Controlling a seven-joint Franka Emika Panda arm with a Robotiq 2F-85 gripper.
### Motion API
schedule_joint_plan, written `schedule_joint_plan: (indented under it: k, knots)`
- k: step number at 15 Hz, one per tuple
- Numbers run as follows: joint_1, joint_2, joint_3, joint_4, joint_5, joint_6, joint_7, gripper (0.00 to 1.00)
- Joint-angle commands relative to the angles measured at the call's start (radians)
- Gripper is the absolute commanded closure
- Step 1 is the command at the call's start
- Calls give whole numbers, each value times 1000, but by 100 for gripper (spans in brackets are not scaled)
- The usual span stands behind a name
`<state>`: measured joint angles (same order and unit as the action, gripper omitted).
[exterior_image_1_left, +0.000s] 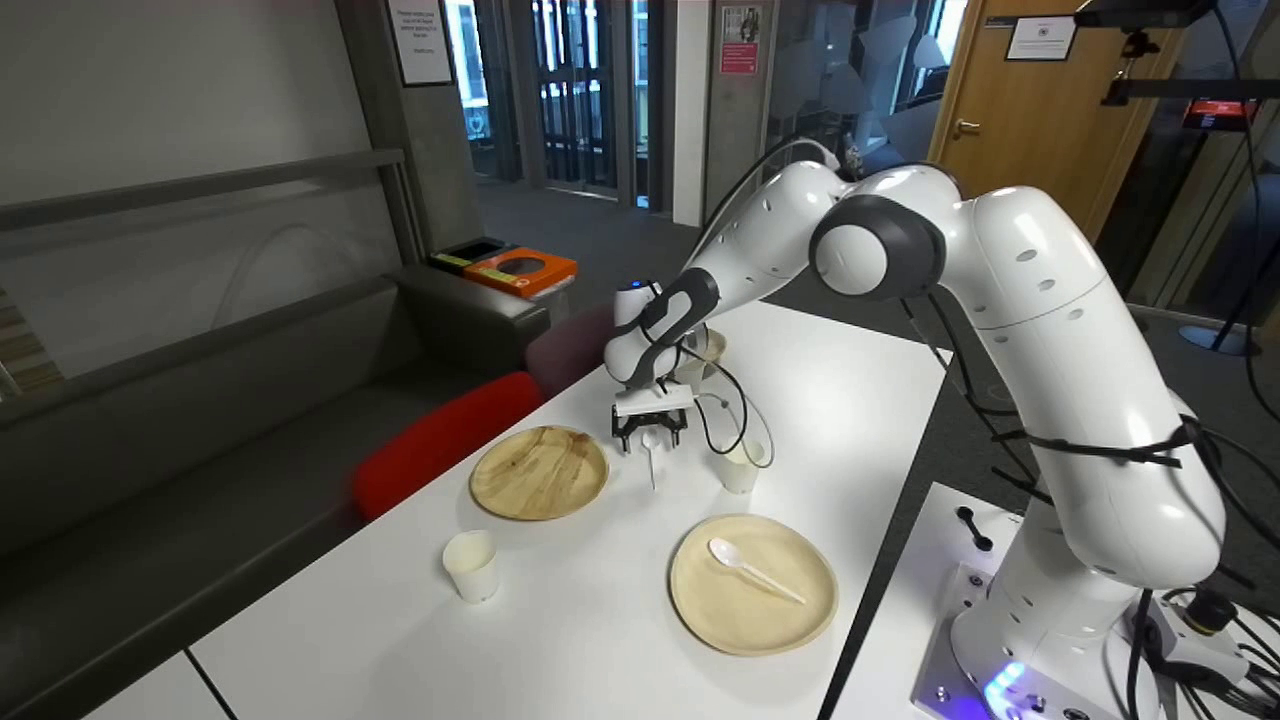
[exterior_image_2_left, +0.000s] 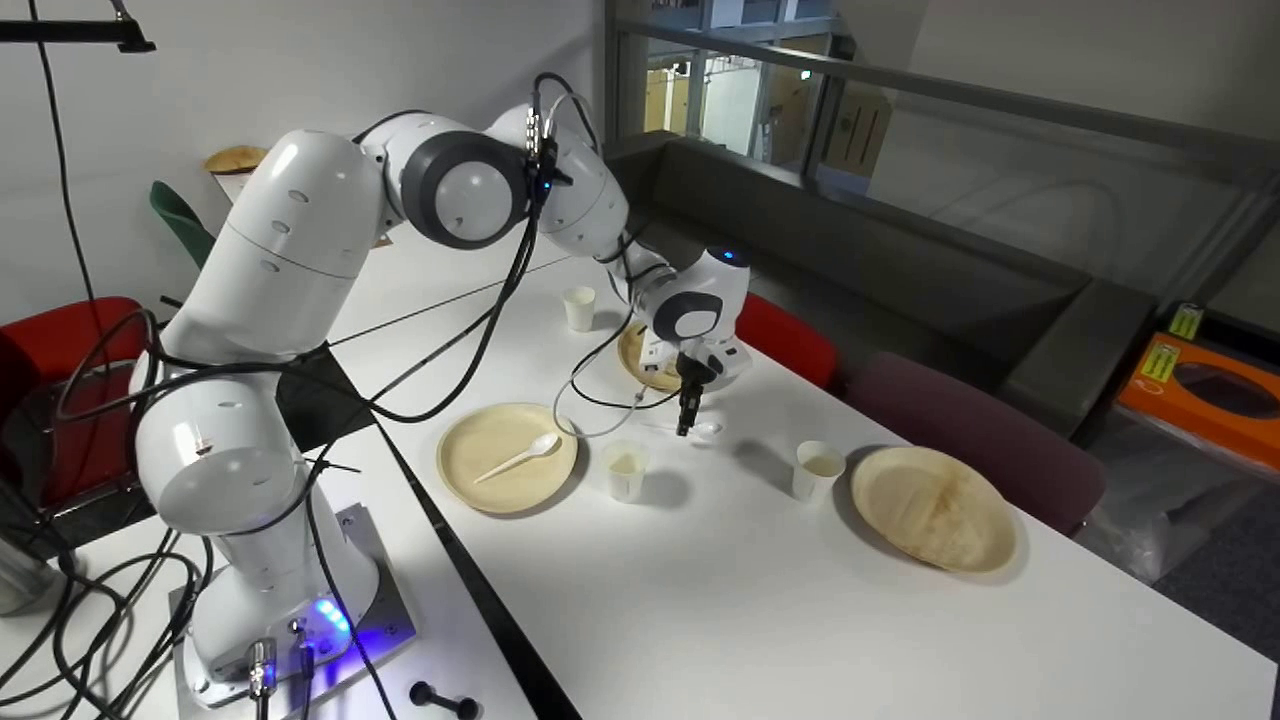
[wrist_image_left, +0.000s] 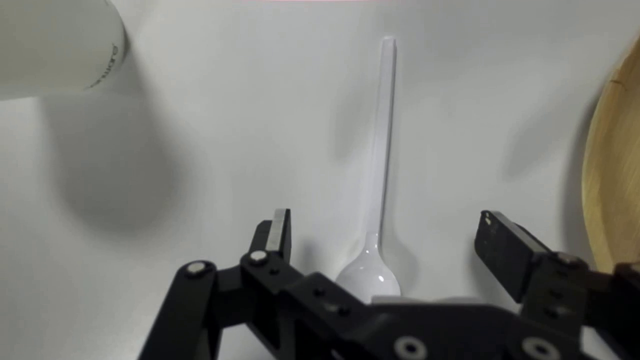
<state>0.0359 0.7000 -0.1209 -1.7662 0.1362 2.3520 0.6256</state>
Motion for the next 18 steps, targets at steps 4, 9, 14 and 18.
schedule_joint_plan:
  k: [4, 9, 14, 18]
  knots:
    - [-15, 0, 1, -14, 29, 31, -10, 0]
    - [-26, 16, 3, -12, 38, 50, -17, 0]
    - [-27, 18, 1, -13, 38, 56, -19, 38]
    - [-27, 17, 0, -14, 36, 59, -19, 67]
